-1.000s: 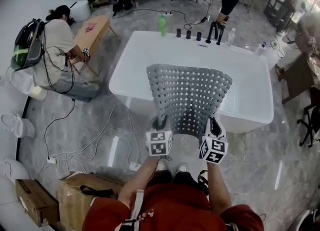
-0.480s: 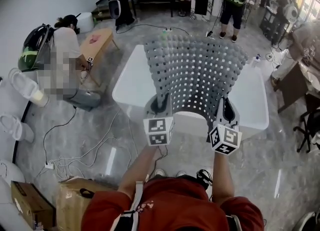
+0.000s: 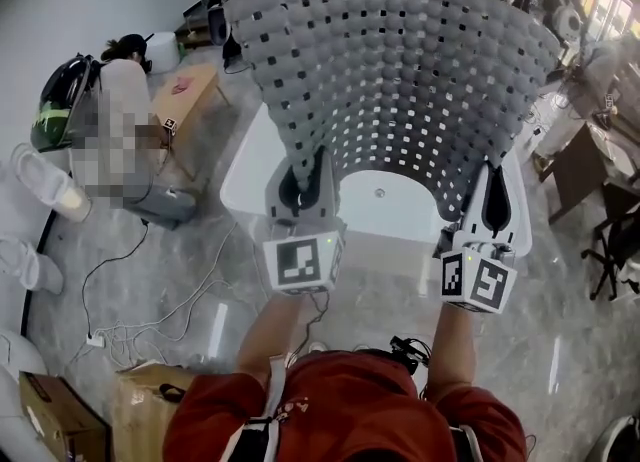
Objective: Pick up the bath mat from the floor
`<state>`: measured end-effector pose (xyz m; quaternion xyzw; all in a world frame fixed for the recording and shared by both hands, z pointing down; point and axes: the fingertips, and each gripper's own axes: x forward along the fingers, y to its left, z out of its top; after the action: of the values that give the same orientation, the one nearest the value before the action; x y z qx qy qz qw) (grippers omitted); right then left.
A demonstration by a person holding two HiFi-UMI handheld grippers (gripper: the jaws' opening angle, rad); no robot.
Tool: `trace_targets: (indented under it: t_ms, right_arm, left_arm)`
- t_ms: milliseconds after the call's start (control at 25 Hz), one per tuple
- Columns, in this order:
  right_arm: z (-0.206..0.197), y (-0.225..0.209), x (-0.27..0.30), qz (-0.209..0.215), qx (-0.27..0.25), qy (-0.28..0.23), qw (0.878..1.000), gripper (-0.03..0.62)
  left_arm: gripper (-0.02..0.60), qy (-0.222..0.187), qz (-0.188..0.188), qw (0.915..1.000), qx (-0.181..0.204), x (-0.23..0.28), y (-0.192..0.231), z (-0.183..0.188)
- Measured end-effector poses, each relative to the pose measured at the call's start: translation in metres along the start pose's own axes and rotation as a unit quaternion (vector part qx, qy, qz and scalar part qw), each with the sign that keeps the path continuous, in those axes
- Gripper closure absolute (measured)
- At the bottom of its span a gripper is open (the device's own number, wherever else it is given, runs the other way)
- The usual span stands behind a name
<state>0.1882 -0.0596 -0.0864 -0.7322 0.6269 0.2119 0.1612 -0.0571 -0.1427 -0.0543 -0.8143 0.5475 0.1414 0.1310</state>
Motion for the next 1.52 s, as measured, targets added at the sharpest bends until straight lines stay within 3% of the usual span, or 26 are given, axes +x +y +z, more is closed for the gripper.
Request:
trace_targets:
  t_ms: [200,520,1520]
  right_arm:
    - [0.03,0.008,0.001,-0.006,-0.024,-0.039,0.999,0.536]
    - [0.035,0.006,0.003,-0.01,-0.024,-0.047,0.999,0.534]
    - [0.033,0.002,0.003,-0.017,-0.035,-0.045,0.998,0.533]
  left_arm:
    - [0.486,-0.037,0.005,0.9993,0.01,-0.002,0.008,0.036]
    - [0.486,-0.055,0.01,0.9983,0.016,-0.002,0.009,0.048]
    - [0.486,-0.047,0.007,0.9988,0.015,-0.003,0.009,0.041]
